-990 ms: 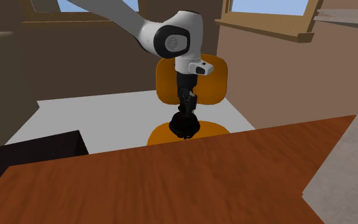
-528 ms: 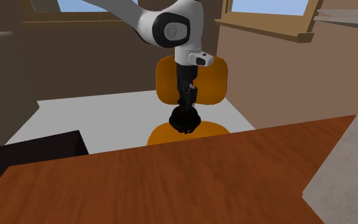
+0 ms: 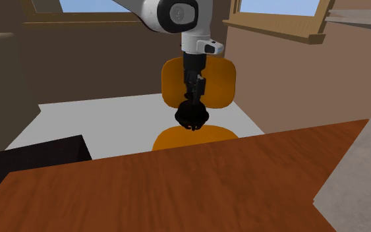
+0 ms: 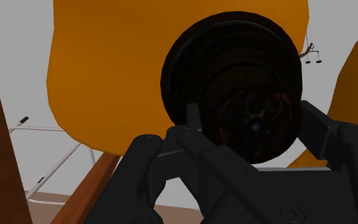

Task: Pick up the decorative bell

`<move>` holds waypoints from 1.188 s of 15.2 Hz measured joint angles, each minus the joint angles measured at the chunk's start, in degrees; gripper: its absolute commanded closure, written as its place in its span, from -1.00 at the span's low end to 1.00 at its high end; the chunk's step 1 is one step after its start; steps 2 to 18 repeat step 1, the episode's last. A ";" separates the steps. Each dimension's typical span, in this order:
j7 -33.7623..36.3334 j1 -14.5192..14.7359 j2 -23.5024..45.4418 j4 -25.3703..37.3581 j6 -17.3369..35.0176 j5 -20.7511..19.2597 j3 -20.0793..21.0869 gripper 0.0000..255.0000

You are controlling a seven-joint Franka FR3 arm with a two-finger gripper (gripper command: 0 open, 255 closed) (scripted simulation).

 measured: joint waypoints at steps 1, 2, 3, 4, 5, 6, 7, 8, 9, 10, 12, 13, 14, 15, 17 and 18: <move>0.01 0.01 -0.38 -0.08 -0.29 0.01 0.01 1.00; 0.01 0.01 -0.38 -0.08 -0.29 0.01 0.01 1.00; 0.01 0.01 -0.38 -0.08 -0.29 0.01 0.01 1.00; 0.01 0.01 -0.38 -0.08 -0.29 0.01 0.01 1.00; 0.01 0.01 -0.38 -0.08 -0.29 0.01 0.01 1.00; 0.01 0.01 -0.38 -0.08 -0.29 0.01 0.01 1.00; 0.01 0.01 -0.38 -0.08 -0.29 0.01 0.01 1.00; 0.01 0.01 -0.38 -0.08 -0.29 0.01 0.01 1.00; 0.01 0.01 -0.38 -0.08 -0.29 0.01 0.01 1.00; 0.01 0.01 -0.38 -0.08 -0.29 0.01 0.01 1.00; 0.01 0.01 -0.38 -0.08 -0.29 0.01 0.01 1.00; 0.01 0.01 -0.38 -0.08 -0.29 0.01 0.01 1.00; 0.01 0.01 -0.38 -0.08 -0.29 0.01 0.01 1.00; 0.01 0.01 -0.38 -0.08 -0.29 0.01 0.01 1.00; 0.01 0.01 -0.38 -0.08 -0.29 0.01 0.01 1.00; 0.01 0.01 -0.38 -0.08 -0.29 0.01 0.01 1.00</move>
